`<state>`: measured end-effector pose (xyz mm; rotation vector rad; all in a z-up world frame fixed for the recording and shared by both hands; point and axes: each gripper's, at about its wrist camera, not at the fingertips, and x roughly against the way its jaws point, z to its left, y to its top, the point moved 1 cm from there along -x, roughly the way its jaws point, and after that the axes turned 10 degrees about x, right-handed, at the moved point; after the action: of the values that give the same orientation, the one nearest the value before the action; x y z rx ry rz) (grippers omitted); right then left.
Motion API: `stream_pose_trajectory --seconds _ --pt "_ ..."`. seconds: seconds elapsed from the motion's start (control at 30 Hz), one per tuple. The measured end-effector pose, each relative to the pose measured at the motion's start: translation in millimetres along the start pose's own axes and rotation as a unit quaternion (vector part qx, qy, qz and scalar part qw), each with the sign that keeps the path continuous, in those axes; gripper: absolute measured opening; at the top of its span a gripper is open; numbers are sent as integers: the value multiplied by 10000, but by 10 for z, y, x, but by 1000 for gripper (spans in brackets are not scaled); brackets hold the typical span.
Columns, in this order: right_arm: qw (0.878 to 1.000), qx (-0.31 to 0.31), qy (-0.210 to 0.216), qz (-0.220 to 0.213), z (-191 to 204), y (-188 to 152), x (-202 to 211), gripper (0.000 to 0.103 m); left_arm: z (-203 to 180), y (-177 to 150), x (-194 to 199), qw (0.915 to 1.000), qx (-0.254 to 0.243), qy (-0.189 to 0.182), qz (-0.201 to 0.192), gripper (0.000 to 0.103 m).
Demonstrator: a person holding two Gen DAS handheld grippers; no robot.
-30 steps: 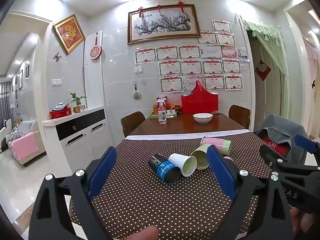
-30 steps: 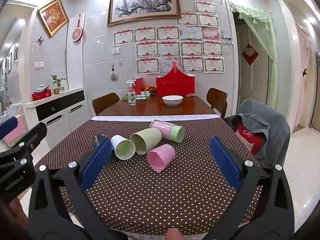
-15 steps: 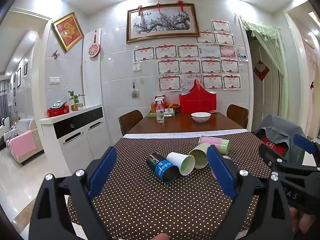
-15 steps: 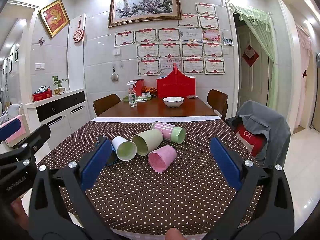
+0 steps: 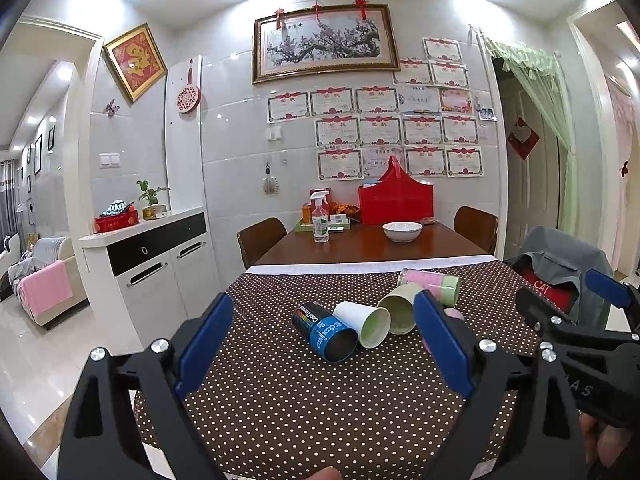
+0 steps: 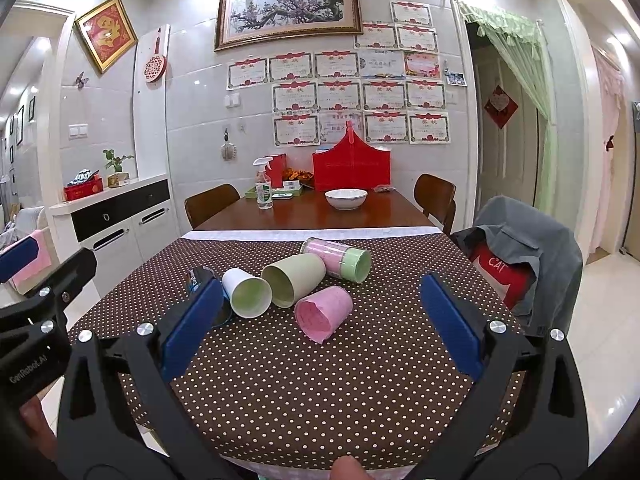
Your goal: Flip cup upside down
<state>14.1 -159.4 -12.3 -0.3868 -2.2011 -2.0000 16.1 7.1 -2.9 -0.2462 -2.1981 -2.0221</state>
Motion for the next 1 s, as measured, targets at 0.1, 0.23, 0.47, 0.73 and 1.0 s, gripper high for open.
stream_pose_trajectory --seconds 0.1,0.23,0.47,0.73,1.0 --pt "10000 -8 2 6 0 3 0 97 7 -17 -9 10000 11 1 0 90" --pt "10000 2 -3 1 3 -5 -5 97 2 -30 -12 10000 8 10 9 90" --pt "10000 -12 -3 -32 3 -21 -21 97 0 -19 -17 10000 4 -6 1 90" --pt "10000 3 -1 -68 13 -11 -10 97 17 -9 -6 10000 55 -21 -15 90" --pt "9999 52 36 -78 56 11 -20 97 36 -17 -2 10000 52 -1 -24 90"
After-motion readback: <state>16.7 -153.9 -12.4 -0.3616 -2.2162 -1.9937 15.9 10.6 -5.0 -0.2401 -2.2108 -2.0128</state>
